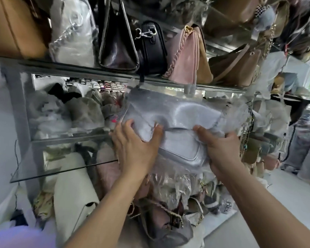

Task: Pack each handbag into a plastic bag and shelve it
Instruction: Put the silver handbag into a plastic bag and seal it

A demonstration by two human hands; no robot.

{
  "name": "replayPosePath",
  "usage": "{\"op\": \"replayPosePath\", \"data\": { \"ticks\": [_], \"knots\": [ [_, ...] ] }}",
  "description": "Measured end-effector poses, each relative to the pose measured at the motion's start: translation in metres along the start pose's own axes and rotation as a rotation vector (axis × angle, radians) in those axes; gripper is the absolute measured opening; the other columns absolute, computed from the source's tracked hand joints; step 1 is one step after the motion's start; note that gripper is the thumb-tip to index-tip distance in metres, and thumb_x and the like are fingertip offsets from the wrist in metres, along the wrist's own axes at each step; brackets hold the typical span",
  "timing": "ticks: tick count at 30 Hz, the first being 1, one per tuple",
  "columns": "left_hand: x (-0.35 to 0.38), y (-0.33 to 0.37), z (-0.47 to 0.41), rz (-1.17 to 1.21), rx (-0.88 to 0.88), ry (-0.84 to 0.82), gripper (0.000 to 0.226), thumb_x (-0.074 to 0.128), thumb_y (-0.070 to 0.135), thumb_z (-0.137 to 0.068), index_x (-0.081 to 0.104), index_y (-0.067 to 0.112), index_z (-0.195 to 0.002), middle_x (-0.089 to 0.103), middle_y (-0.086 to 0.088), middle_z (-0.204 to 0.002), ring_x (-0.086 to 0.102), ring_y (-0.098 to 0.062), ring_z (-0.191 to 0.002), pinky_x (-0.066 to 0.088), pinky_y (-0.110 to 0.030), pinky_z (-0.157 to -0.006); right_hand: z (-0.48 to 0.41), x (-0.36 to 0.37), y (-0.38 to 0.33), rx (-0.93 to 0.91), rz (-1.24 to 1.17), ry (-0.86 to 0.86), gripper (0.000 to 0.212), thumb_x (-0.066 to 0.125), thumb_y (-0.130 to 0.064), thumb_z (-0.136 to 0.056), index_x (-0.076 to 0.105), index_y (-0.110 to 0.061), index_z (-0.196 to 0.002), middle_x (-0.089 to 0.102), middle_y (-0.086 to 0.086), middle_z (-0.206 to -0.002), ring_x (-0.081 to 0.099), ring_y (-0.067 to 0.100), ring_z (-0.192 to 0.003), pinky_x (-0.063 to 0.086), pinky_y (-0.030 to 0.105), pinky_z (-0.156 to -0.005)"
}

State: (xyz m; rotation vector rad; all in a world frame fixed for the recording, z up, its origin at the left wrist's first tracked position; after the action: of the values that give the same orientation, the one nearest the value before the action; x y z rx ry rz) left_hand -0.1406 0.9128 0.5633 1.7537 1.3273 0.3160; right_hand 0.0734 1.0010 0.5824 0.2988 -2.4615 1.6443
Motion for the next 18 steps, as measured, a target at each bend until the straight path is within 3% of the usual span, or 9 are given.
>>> {"op": "replayPosePath", "data": {
  "ticks": [2,5,7,9,11,12,14,16,18],
  "knots": [
    [0.007,-0.007,-0.011,-0.094,-0.056,-0.041,0.081,0.039,0.078,-0.088,0.035,0.026,-0.150,0.016,-0.004,-0.166,0.004,-0.032,-0.152,0.008,-0.053,-0.123,-0.003,0.015,-0.003,-0.064,0.085,-0.007,0.060,0.096,-0.025,-0.067,0.059,-0.011,-0.112,0.074,0.007,-0.104,0.077,0.024,-0.088,0.063,0.042,-0.082],
    [0.013,-0.014,-0.026,0.031,-0.255,-0.069,0.073,0.022,0.067,-0.087,0.047,0.028,-0.144,0.022,-0.010,-0.161,0.021,-0.033,-0.141,0.018,-0.053,-0.119,-0.007,0.036,-0.003,-0.121,0.150,-0.018,0.049,0.092,-0.023,-0.074,0.053,-0.019,-0.103,0.069,0.008,-0.106,0.073,0.023,-0.089,0.059,0.030,-0.075],
    [0.017,-0.016,-0.031,0.168,-0.306,-0.067,0.080,0.015,0.069,-0.087,0.028,0.030,-0.156,0.018,-0.011,-0.165,0.020,-0.032,-0.147,0.016,-0.053,-0.121,-0.009,0.048,-0.002,-0.155,0.183,-0.028,0.047,0.090,-0.023,-0.076,0.052,-0.020,-0.102,0.066,0.005,-0.103,0.071,0.018,-0.085,0.057,0.024,-0.070],
    [0.021,-0.014,-0.031,0.244,-0.221,-0.077,0.083,0.020,0.077,-0.092,0.003,0.033,-0.160,0.007,-0.002,-0.169,0.013,-0.026,-0.153,0.013,-0.047,-0.122,-0.010,0.060,0.000,-0.187,0.208,-0.027,0.046,0.088,-0.022,-0.079,0.048,-0.021,-0.100,0.061,0.000,-0.097,0.067,0.010,-0.078,0.054,0.016,-0.065],
    [0.023,-0.012,-0.029,0.288,-0.157,-0.077,0.088,0.030,0.081,-0.088,0.002,0.036,-0.158,0.003,0.001,-0.169,0.020,-0.024,-0.152,0.022,-0.044,-0.119,-0.009,0.074,0.006,-0.192,0.199,-0.041,0.047,0.086,-0.018,-0.082,0.048,-0.020,-0.109,0.060,-0.002,-0.099,0.069,0.002,-0.077,0.056,0.014,-0.069],
    [0.026,-0.012,-0.028,0.272,-0.153,-0.087,0.089,0.034,0.083,-0.085,0.006,0.037,-0.156,0.002,0.001,-0.167,0.026,-0.026,-0.149,0.028,-0.045,-0.117,-0.006,0.081,0.011,-0.179,0.175,-0.056,0.054,0.085,-0.018,-0.083,0.048,-0.019,-0.121,0.062,-0.002,-0.106,0.071,-0.001,-0.084,0.058,0.016,-0.077],
    [0.033,-0.018,-0.033,0.182,-0.191,-0.101,0.089,0.040,0.082,-0.085,0.013,0.034,-0.155,0.000,-0.001,-0.165,0.028,-0.032,-0.146,0.031,-0.047,-0.115,-0.002,0.096,0.024,-0.169,0.158,-0.064,0.075,0.086,-0.026,-0.082,0.039,-0.025,-0.140,0.063,-0.002,-0.122,0.071,0.007,-0.102,0.059,0.033,-0.094],
    [0.035,-0.024,-0.042,0.044,-0.208,-0.057,0.084,0.038,0.077,-0.090,0.020,0.029,-0.156,0.005,-0.007,-0.164,0.017,-0.034,-0.147,0.024,-0.049,-0.118,-0.001,0.108,0.035,-0.179,0.198,-0.060,0.082,0.085,-0.038,-0.078,0.033,-0.037,-0.141,0.063,-0.005,-0.126,0.069,0.013,-0.110,0.057,0.042,-0.098],
    [0.034,-0.030,-0.050,0.001,-0.189,-0.012,0.079,0.035,0.070,-0.094,0.022,0.026,-0.158,0.016,-0.012,-0.162,0.015,-0.031,-0.148,0.019,-0.049,-0.120,-0.003,0.119,0.042,-0.180,0.252,-0.054,0.083,0.084,-0.043,-0.077,0.029,-0.040,-0.139,0.064,-0.006,-0.125,0.068,0.010,-0.109,0.057,0.042,-0.098]
  ]
}}
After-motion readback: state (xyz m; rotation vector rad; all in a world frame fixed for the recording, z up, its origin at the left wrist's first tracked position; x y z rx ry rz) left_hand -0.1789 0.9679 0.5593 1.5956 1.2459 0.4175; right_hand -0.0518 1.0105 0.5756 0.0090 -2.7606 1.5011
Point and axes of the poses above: each hand's wrist, its own z-axis away from the middle knuckle, its own x-axis out of the palm, y = z × x, the point moved 4 cm from there along -z, towards the middle knuckle
